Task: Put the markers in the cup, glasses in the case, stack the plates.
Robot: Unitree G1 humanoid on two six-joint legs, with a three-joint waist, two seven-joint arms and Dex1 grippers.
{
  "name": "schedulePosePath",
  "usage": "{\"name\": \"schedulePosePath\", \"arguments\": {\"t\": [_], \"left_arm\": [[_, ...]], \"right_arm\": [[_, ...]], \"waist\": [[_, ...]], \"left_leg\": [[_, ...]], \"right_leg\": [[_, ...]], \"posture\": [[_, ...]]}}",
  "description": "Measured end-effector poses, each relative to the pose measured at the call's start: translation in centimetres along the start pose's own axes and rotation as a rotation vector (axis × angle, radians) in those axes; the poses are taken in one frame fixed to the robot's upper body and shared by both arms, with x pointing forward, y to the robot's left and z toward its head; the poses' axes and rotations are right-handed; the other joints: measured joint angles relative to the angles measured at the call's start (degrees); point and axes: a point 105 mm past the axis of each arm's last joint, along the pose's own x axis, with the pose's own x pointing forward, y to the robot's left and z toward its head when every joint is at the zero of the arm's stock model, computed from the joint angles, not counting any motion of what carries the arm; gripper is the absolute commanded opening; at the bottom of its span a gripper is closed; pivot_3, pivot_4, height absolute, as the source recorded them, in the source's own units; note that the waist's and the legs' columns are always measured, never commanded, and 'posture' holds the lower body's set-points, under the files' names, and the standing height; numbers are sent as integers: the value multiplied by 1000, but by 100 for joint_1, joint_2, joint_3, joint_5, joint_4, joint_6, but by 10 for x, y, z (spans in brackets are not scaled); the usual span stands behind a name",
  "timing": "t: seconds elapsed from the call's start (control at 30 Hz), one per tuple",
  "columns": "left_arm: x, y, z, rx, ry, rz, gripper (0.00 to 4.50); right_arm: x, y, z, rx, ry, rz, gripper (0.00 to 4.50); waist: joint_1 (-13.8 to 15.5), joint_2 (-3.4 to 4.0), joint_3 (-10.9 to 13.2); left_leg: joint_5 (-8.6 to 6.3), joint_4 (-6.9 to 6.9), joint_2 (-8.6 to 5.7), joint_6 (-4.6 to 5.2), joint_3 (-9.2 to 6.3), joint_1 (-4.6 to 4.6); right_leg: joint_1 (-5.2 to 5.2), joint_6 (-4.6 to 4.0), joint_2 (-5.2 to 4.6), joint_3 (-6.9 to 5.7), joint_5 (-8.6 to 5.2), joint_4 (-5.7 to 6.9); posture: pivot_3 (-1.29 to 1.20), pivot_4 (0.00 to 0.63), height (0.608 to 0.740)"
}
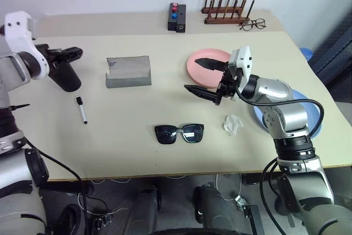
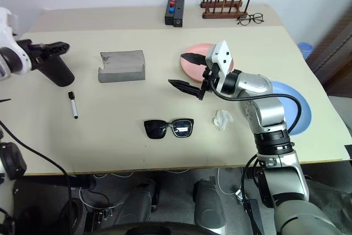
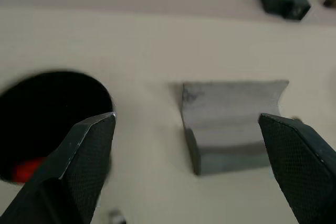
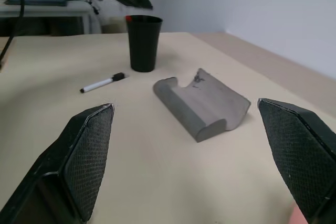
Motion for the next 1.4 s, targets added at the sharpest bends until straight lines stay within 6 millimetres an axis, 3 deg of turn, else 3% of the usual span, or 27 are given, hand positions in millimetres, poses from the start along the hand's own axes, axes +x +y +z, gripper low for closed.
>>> {"name": "schedulePosePath", "arguments": {"t": [0.17, 0.37, 0.57, 0.77, 0.9, 1.07, 1.17, 1.3, 1.4], "left_arm": [[4, -8, -17, -83, 57, 38, 4487], [2, -2, -41, -276, 123, 56, 4487], [-1, 33, -94, -264, 223, 230, 4487], [3, 46, -98, -300, 188, 292, 4487], [15, 34, -105, -312, 227, 248, 4487], [22, 26, -98, -306, 222, 230, 4487], [34, 15, -109, -313, 289, 246, 4487], [37, 15, -115, -317, 317, 272, 4487], [41, 12, -113, -333, 333, 271, 3678]], "right_arm": [[0, -1, -1, 4, 2, -2, 4500], [-1, -1, -2, 4, 1, -1, 4500], [-4, 13, -11, 27, 23, 63, 4500], [2, 18, -8, 20, 2, 72, 4500], [4, 21, -8, 30, 3, 87, 4500], [4, 25, -9, 42, -2, 102, 4500], [5, 25, -8, 40, -7, 97, 4500], [5, 25, -8, 38, -6, 88, 4500], [5, 24, -8, 38, -6, 84, 4500]], "waist": [[-5, 0, 0], [3, 0, 0], [9, -1, 0], [79, -8, -4], [152, -9, -5], [152, -9, -5], [162, -10, -5], [139, -10, -5], [151, -10, -6]], "left_leg": [[1, -1, 0, -2, 0, 1], [3, -1, -1, -6, 0, 2], [5, -4, 0, -12, 4, 5], [7, 2, -3, -18, 3, 5], [8, 2, -3, -19, 3, 4], [8, 1, -4, -19, 3, 5], [9, 2, -5, -19, 4, 4], [9, 0, -4, -19, 3, 5], [9, 3, -5, -20, 3, 5]], "right_leg": [[-1, -1, 0, 0, 0, 0], [0, 0, 0, 1, 0, 0], [-2, -3, 0, 9, 2, -1], [3, 2, -3, 9, 6, -6], [3, 2, -3, 8, 6, -6], [3, 3, -3, 8, 7, -6], [4, 5, -4, 9, 8, -8], [3, 6, -3, 8, 8, -8], [5, 7, -3, 8, 9, -8]], "posture": [[0, 150, 740], [0, 150, 740], [0, 150, 740], [0, 150, 740], [0, 150, 740], [0, 150, 740], [0, 150, 740], [0, 150, 740], [0, 150, 740]]}}
